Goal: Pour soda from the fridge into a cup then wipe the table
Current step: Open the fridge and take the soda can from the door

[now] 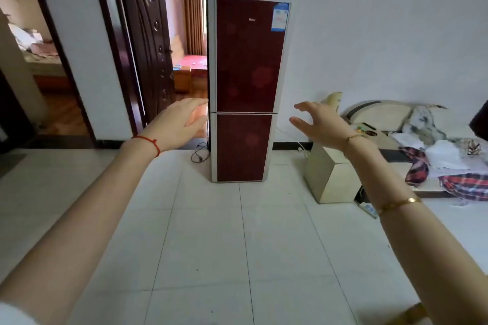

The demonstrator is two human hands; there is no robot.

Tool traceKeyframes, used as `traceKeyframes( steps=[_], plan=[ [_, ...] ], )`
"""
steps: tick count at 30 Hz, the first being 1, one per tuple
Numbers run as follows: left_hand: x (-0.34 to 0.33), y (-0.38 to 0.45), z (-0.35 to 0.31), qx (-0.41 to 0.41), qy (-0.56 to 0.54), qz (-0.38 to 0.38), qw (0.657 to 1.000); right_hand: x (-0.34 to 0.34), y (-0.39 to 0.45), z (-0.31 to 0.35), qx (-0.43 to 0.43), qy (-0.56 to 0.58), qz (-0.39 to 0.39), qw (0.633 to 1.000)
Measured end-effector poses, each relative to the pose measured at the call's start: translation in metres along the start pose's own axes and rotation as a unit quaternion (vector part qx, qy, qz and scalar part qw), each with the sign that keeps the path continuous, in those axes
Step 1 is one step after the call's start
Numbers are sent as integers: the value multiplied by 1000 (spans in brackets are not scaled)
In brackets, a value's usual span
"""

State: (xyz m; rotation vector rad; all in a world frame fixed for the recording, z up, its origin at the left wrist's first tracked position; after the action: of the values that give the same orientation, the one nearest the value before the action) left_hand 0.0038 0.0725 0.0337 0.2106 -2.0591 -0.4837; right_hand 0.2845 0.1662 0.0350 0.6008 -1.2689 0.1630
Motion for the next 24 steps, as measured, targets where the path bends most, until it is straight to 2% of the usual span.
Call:
traceKeyframes(
  steps=[14, 24],
  plan=[
    [-64, 68, 79, 8, 32, 24, 999, -100, 80, -28, -19, 5, 54, 998],
    [-92, 147, 153, 31, -15, 33, 999, -148, 177, -34, -32, 33, 46, 998]
  ],
)
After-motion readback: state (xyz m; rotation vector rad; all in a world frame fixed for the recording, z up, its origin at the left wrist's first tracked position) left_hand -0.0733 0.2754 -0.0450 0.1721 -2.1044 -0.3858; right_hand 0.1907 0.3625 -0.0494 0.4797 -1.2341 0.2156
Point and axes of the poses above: each hand's wrist, its own y-axis towards the middle knuckle, its own x-axis out of the back of the hand, z = x × y, the point moved 8 cm from there along y, towards the middle knuckle, and after that the axes turned 5 degrees about -y, right-handed, at the moved point
